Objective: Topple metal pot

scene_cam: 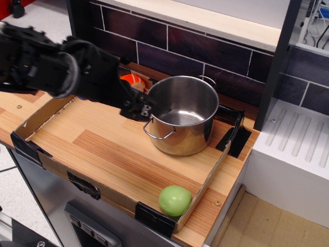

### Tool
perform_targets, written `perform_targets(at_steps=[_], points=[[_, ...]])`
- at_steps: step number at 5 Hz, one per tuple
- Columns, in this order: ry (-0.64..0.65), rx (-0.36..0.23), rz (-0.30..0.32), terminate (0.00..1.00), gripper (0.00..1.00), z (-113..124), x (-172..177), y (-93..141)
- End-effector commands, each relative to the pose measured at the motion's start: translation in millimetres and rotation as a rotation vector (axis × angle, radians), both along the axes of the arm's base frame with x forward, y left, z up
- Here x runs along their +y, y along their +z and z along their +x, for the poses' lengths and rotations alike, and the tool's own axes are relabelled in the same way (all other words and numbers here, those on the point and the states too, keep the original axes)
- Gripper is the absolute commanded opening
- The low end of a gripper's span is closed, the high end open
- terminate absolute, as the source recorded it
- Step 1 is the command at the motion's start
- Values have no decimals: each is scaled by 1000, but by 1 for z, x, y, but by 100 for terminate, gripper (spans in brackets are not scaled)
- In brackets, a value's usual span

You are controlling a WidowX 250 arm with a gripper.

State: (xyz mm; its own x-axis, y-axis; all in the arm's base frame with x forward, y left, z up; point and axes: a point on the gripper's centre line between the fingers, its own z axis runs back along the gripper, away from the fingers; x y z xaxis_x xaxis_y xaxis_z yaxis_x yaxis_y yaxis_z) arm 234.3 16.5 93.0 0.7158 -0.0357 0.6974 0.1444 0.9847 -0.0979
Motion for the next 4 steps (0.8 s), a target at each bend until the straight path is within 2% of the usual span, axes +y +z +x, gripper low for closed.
perform_targets(at_steps=[1,2,4], points=[[82,4,41,0,100,15,-13,-19],[63,18,64,0,100,16,-17,-30],[65,2,90,0,100,24,-14,-38]])
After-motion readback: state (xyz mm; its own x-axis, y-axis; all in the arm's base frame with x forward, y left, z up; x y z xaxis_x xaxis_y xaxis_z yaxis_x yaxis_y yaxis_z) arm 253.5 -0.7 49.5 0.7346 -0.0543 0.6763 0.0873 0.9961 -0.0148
